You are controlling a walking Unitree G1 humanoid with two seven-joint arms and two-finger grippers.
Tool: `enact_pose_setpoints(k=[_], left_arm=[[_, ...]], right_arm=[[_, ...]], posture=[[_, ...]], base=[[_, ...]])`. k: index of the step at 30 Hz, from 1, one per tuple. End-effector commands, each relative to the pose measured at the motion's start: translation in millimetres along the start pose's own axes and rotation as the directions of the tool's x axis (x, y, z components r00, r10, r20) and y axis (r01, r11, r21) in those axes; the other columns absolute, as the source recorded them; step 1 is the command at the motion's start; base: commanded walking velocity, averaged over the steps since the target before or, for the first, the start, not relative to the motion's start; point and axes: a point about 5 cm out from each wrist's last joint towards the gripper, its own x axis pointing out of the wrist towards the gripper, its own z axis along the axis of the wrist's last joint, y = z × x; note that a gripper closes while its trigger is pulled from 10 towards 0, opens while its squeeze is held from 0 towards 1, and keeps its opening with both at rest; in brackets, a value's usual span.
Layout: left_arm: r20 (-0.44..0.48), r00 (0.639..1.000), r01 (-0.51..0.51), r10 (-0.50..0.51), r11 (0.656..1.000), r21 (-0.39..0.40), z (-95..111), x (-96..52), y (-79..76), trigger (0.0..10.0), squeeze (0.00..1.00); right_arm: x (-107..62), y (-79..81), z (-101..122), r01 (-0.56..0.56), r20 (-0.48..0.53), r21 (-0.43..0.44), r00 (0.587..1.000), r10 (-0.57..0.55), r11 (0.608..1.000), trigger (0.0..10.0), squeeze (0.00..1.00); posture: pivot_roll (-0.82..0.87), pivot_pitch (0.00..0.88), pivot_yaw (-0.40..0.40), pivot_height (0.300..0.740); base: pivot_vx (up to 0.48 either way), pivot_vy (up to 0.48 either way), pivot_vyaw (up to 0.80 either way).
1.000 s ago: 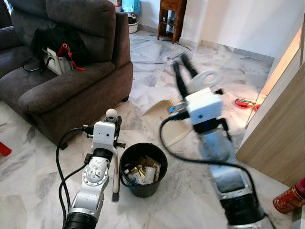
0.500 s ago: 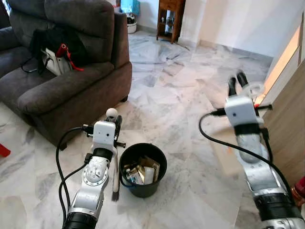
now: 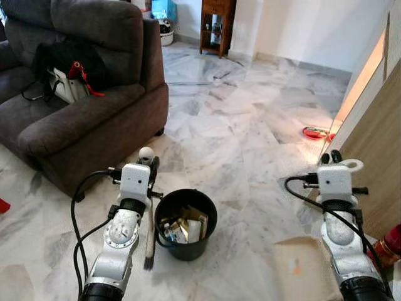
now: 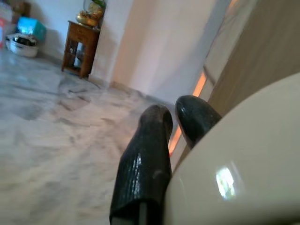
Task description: Sweep floor
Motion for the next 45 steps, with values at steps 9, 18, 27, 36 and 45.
enact_pose_setpoints(k=[9, 18, 27, 36, 45], left_arm=[[0.001, 0.999, -0.034, 0.034, 0.999, -0.017, -1.3, -10.3, 13.0, 10.0, 0.00], [-0.027, 1.000, 0.003, -0.003, 1.000, -0.027, -8.3, -15.8, 6.2, 10.0, 0.00], [-0.018, 0.999, 0.026, -0.027, 0.999, -0.022, -8.0, -14.7, 0.3, 10.0, 0.00], [-0.013, 0.999, 0.030, -0.030, 0.999, -0.027, -8.7, -14.2, -0.5, 10.0, 0.00], [-0.009, 0.999, 0.037, -0.038, 0.999, -0.030, -9.4, -14.3, -3.9, 10.0, 0.00]], right_arm=[[0.1, -1.5, -2.3, 0.001, -0.005, 0.139, 1.000, 0.000, 0.990, 10.0, 0.00], [2.1, 1.3, -0.5, -0.023, 0.016, 0.181, 1.000, 0.020, 0.983, 10.0, 0.00], [2.4, 2.6, -0.7, -0.036, 0.026, 0.210, 0.999, 0.031, 0.977, 10.0, 0.00], [3.2, 8.8, 2.8, -0.060, 0.046, 0.223, 0.998, 0.051, 0.973, 10.0, 0.00], [4.0, 7.4, 2.9, -0.067, 0.053, 0.220, 0.997, 0.057, 0.973, 10.0, 0.00]], posture=[[0.06, 0.000, -0.005, 0.740], [0.06, 0.000, -0.010, 0.740], [0.06, 0.000, -0.019, 0.740], [0.06, 0.000, -0.030, 0.740], [0.05, 0.000, -0.036, 0.740]], base=[[0.000, 0.000, 0.00], [0.000, 0.000, 0.00], [0.000, 0.000, 0.00], [-0.028, 0.000, 0.00], [-0.255, 0.000, 0.00]])
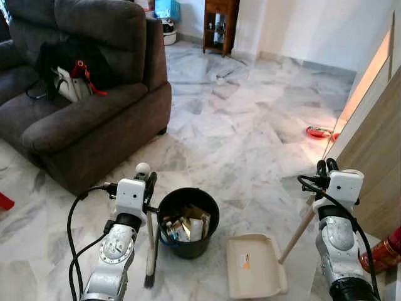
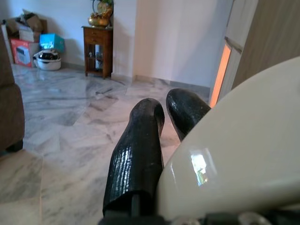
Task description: Sweep floor
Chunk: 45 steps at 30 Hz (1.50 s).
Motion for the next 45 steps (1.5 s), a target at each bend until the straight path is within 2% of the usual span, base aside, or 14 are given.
enact_pose_setpoints(k=[1, 21, 34, 45], left_arm=[[0.037, 0.999, 0.007, -0.008, 1.000, 0.003, 5.9, 3.1, -0.8, 10.0, 0.00], [0.042, 0.999, -0.008, 0.008, 1.000, -0.004, 5.1, 4.3, -1.8, 10.0, 0.00], [0.041, 0.998, -0.042, 0.042, 0.999, 0.003, 4.9, 7.4, 1.7, 10.0, 0.00], [0.048, 0.997, -0.066, 0.065, 0.998, 0.020, 9.2, 15.3, 6.3, 10.0, 0.00]], right_arm=[[6.2, -1.2, 9.6, 0.002, 0.049, 0.000, 0.999, -0.002, 1.000, 10.0, 0.00], [5.2, -0.9, 10.5, -0.020, 0.055, -0.001, 0.998, 0.020, 1.000, 10.0, 0.00], [5.0, 2.1, 7.4, -0.023, 0.024, 0.011, 0.999, 0.022, 1.000, 10.0, 0.00], [8.6, 2.5, 8.0, -0.007, 0.014, 0.017, 1.000, 0.007, 1.000, 10.0, 0.00]], posture=[[0.05, 0.000, -0.036, 0.740], [0.06, 0.000, -0.061, 0.740], [0.07, 0.000, -0.073, 0.740], [0.07, 0.000, -0.064, 0.740]], base=[[-0.259, 0.000, 0.00], [-0.264, 0.000, 0.00], [0.000, 0.000, 0.00], [0.000, 0.000, -0.76]])
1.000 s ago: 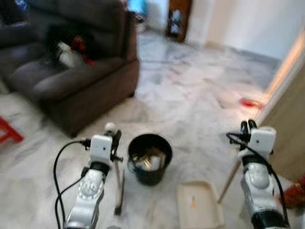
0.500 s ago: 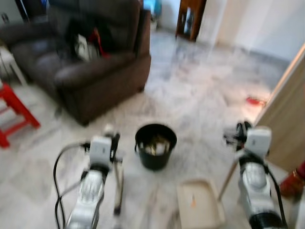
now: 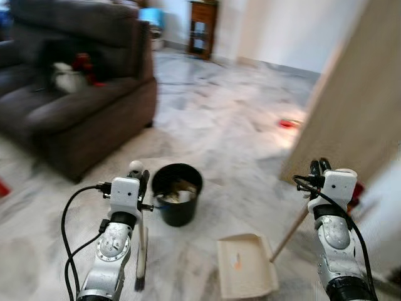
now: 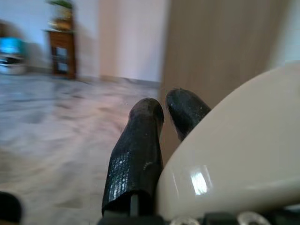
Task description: Sweep floor
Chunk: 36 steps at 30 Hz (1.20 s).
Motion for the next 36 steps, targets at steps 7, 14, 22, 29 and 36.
enact_pose_setpoints(k=[7, 14, 22, 29, 36], left_arm=[[0.035, 0.999, -0.014, 0.013, 0.999, 0.052, 9.3, 10.7, 2.6, 10.0, 0.00], [0.042, 0.999, -0.013, 0.011, 0.998, 0.056, 11.0, 14.1, 1.9, 10.0, 0.00], [0.045, 0.999, -0.011, 0.009, 0.999, 0.046, 11.7, 14.7, 1.0, 10.0, 0.00], [0.049, 0.999, -0.011, 0.009, 0.999, 0.051, 12.2, 15.3, 0.8, 10.0, 0.00], [0.050, 0.999, -0.010, 0.007, 0.998, 0.054, 12.2, 16.2, 0.8, 10.0, 0.00]], right_arm=[[7.4, -4.1, 6.9, 0.044, 0.018, 0.005, 0.999, -0.044, 0.999, 10.0, 0.00], [9.4, -3.3, 7.9, 0.048, 0.020, 0.002, 0.999, -0.048, 0.999, 10.0, 0.00], [8.3, -4.1, 6.2, 0.055, 0.013, 0.002, 0.998, -0.055, 0.998, 10.0, 0.00], [8.8, -3.7, 6.1, 0.056, 0.011, 0.006, 0.998, -0.056, 0.998, 10.0, 0.00], [9.7, -2.9, 6.3, 0.055, 0.008, 0.007, 0.998, -0.055, 0.998, 10.0, 0.00]], posture=[[0.08, 0.000, -0.053, 0.740], [0.07, 0.000, -0.044, 0.740], [0.06, 0.000, -0.041, 0.740], [0.07, 0.000, -0.041, 0.740], [0.07, 0.000, -0.041, 0.740]], base=[[0.000, -0.040, -0.80], [0.000, -0.474, -0.80], [0.000, -0.240, -0.80], [0.000, 0.000, -0.80], [0.000, 0.000, -0.80]])
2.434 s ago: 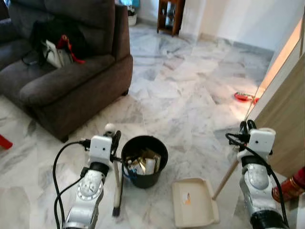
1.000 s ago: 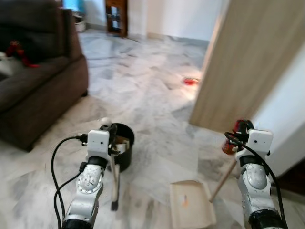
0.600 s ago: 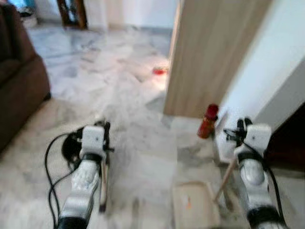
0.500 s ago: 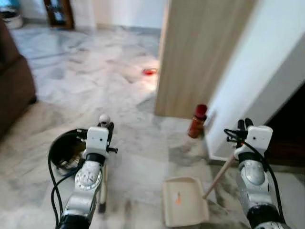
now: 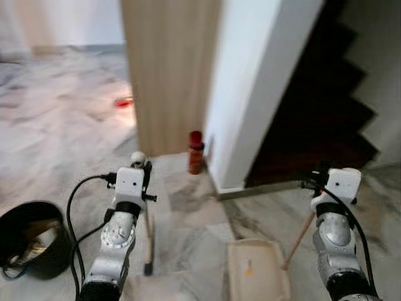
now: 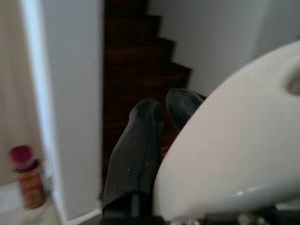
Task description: Sweep floor
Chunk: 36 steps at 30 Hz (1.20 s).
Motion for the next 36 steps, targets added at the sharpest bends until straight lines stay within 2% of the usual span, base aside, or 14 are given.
enact_pose_setpoints(k=[1, 5, 25, 36], left_arm=[[0.047, 0.999, 0.001, -0.003, 1.000, 0.028, 9.6, 4.7, 2.2, 10.0, 0.00], [0.050, 0.999, -0.002, 0.001, 1.000, 0.020, 9.6, 4.0, 1.7, 10.0, 0.00], [0.055, 0.998, 0.012, -0.013, 1.000, 0.015, 10.8, 7.4, -1.5, 10.0, 0.00], [0.069, 0.996, 0.056, -0.056, 0.998, 0.007, 14.8, 15.4, -7.7, 10.0, 0.00]], right_arm=[[3.0, -3.2, 4.4, 0.011, 0.016, 0.001, 1.000, -0.011, 1.000, 10.0, 0.00], [2.3, -3.9, 3.5, 0.010, 0.011, -0.002, 1.000, -0.010, 1.000, 10.0, 0.00], [3.5, 0.0, 4.8, -0.007, 0.009, -0.006, 1.000, 0.008, 1.000, 10.0, 0.00], [2.9, -2.8, 7.3, 0.010, 0.022, -0.006, 1.000, -0.010, 1.000, 10.0, 0.00]], posture=[[0.06, 0.000, -0.040, 0.740], [0.06, 0.000, -0.044, 0.740], [0.05, 0.000, -0.048, 0.740], [0.02, 0.000, -0.030, 0.740]], base=[[0.000, 0.000, -0.80], [0.000, -0.417, -0.80], [0.000, 0.000, -0.80], [0.000, 0.000, -0.80]])
